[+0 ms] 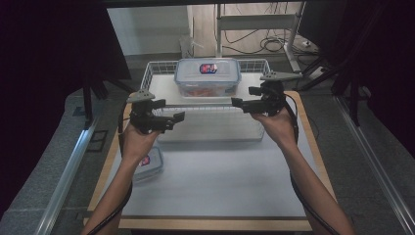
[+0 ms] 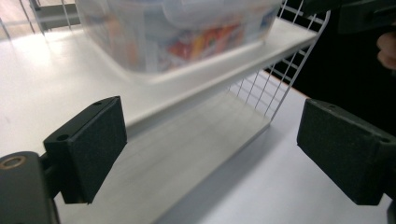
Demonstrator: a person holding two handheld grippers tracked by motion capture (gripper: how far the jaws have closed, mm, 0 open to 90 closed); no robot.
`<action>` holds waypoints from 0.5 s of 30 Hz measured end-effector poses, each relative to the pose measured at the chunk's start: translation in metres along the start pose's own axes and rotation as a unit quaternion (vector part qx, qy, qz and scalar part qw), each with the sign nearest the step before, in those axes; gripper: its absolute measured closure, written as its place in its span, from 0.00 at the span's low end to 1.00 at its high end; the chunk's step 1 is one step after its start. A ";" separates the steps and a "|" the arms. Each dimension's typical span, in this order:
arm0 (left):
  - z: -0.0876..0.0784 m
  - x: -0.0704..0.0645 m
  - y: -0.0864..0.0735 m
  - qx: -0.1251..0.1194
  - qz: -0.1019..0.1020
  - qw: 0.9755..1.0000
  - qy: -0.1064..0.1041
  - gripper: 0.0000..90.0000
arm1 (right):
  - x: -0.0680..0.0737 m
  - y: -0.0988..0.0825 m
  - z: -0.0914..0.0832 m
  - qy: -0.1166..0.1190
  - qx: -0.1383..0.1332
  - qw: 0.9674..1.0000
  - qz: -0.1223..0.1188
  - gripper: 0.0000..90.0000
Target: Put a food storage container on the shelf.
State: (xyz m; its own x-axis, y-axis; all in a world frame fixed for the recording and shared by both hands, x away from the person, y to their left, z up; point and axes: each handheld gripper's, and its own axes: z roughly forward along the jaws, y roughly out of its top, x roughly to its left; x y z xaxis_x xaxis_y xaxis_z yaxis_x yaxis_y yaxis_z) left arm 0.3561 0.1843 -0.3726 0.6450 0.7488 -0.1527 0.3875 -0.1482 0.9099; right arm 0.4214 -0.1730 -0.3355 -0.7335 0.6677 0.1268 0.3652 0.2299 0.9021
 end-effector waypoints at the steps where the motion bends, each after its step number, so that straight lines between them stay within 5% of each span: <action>1: 0.000 -0.002 -0.003 0.002 0.002 1.000 -0.001 0.08 | 0.001 -0.003 -0.001 0.002 0.001 1.000 -0.001 0.15; 15: -0.010 -0.031 -0.042 0.025 0.041 0.999 -0.006 0.03 | 0.025 -0.046 -0.010 0.012 0.025 0.999 -0.033 0.09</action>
State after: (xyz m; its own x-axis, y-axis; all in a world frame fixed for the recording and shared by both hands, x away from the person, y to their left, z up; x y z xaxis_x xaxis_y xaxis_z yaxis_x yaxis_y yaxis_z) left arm 0.3138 0.1739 -0.4023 0.6837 0.7249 -0.0843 0.3654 -0.2400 0.8994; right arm 0.3804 -0.1735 -0.3693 -0.7702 0.6329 0.0790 0.3444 0.3085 0.8867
